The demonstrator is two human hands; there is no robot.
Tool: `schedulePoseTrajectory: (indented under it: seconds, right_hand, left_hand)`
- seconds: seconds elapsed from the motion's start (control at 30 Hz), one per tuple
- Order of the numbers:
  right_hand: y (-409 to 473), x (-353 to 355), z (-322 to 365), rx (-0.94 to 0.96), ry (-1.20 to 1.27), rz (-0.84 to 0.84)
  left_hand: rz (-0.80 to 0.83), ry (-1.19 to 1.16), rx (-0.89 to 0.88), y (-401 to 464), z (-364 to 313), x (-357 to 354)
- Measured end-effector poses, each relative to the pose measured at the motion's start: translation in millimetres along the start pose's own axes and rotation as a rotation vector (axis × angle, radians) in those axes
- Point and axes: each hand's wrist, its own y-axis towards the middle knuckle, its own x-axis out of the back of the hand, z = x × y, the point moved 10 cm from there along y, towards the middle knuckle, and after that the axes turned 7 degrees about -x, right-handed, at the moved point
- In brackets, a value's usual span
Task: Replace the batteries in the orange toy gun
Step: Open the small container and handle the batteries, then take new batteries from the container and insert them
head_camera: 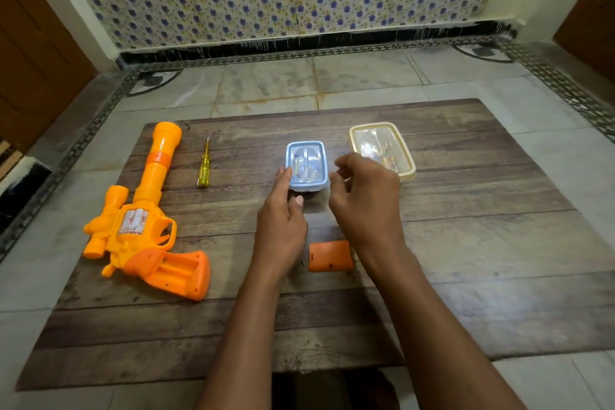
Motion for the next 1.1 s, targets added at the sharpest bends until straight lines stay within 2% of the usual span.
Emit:
schedulePoseTrajectory:
  seconds: [0.1, 0.17, 0.2, 0.27, 0.33, 0.63, 0.77, 0.97, 1.03, 1.1]
  right_hand:
    - [1.1, 14.9, -2.9, 0.069, -0.054, -0.097]
    - [3.2, 16.4, -12.7, 0.070, -0.185, -0.126]
    - [5.9, 11.8, -21.8, 0.031, -0.264, -0.098]
    - [11.5, -6.0, -45.3, -0.103, -0.382, 0.063]
    - [15.5, -18.0, -58.2, -0.173, -0.411, 0.170]
    - [27.0, -0.9, -71.3, -0.238, -0.415, 0.016]
    - [29.4, 0.6, -77.4, -0.246, -0.353, 0.047]
    - [24.3, 9.7, -71.7, -0.234, -0.217, 0.004]
    - [22.0, 16.5, -67.6, -0.235, -0.117, -0.038]
    - [19.6, 23.1, -61.1, -0.219, -0.004, -0.054]
  left_hand:
    - [0.032, 0.082, -0.025, -1.7, -8.6, -1.9]
    - [0.034, 0.099, -0.034, -4.3, -11.9, -1.1]
    - [0.035, 0.099, -0.033, -4.1, -11.1, -0.9]
    - [0.034, 0.083, -0.034, -3.6, -9.5, -1.1]
    - [0.027, 0.039, -0.037, -2.7, -8.2, -0.5]
    - [0.025, -0.031, -0.036, -4.0, -10.7, 1.7]
    - [0.013, -0.037, -0.033, -4.3, -10.6, 3.4]
    - [-0.024, -0.078, -0.052, -7.2, -20.0, 8.6]
    - [-0.093, -0.099, -0.025, -9.3, -19.3, 15.5]
    - [-0.232, -0.038, -0.039, -11.5, -22.6, 30.3]
